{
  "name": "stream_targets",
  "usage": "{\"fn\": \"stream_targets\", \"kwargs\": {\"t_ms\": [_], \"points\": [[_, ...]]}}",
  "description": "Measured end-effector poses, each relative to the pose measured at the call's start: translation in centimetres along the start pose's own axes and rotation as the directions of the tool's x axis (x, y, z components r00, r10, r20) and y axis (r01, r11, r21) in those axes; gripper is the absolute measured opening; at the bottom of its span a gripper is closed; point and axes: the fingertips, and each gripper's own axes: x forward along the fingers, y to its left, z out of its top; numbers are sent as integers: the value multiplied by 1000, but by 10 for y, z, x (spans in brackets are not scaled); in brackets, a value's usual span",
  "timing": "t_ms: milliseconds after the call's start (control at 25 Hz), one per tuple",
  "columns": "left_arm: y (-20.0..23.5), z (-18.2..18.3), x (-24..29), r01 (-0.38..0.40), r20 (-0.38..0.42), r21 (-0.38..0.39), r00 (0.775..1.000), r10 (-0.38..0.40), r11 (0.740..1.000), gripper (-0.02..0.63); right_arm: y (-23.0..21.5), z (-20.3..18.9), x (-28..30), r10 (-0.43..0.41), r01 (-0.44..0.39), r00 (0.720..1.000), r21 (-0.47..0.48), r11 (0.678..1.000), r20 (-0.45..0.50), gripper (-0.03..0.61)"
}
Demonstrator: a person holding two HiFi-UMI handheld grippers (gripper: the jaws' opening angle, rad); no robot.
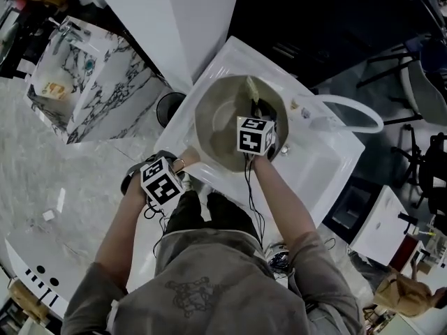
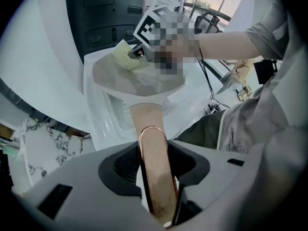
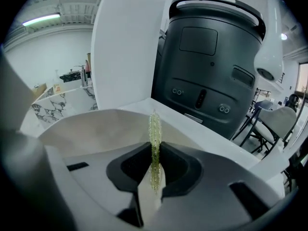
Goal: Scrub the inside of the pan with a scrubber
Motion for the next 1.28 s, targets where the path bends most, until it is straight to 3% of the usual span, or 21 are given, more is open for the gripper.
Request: {"fn": "stream_targets", "kwargs": {"t_ms": [320,440,560,680,960,1120,1160,1280], "points": [[1,0,0,16,10,-2,1000,-16,1000,172,55,-3,5,197,-197,980,-66,978,-5,67],[0,0,0,15,11,-2,1000,-15,1000,172,88,-6,3,332,-334,943,-114,936,-38,67],[0,-1,0,16,13,-11,1000,-16,1000,170,120,-14,-6,469,-476,879,-171,862,-86,67],[0,-1,-1,13,21,-19,1000,-13,1000,169,140,-21,-21,584,-596,803,-204,777,-119,67],[1,-1,-1,9,23,-16,1000,-9,1000,169,162,-50,-80,769,-828,560,-206,521,-307,67],[0,0,-2,10,22,-17,1000,-9,1000,169,160,-60,-118,870,-925,356,6,381,-340,67],[0,0,-1,10,22,-18,1000,-9,1000,169,157,-61,-126,883,-933,322,42,357,-342,67],[0,0,-1,11,18,-16,1000,-10,1000,169,143,-62,-145,898,-949,257,84,305,-357,67]]}}
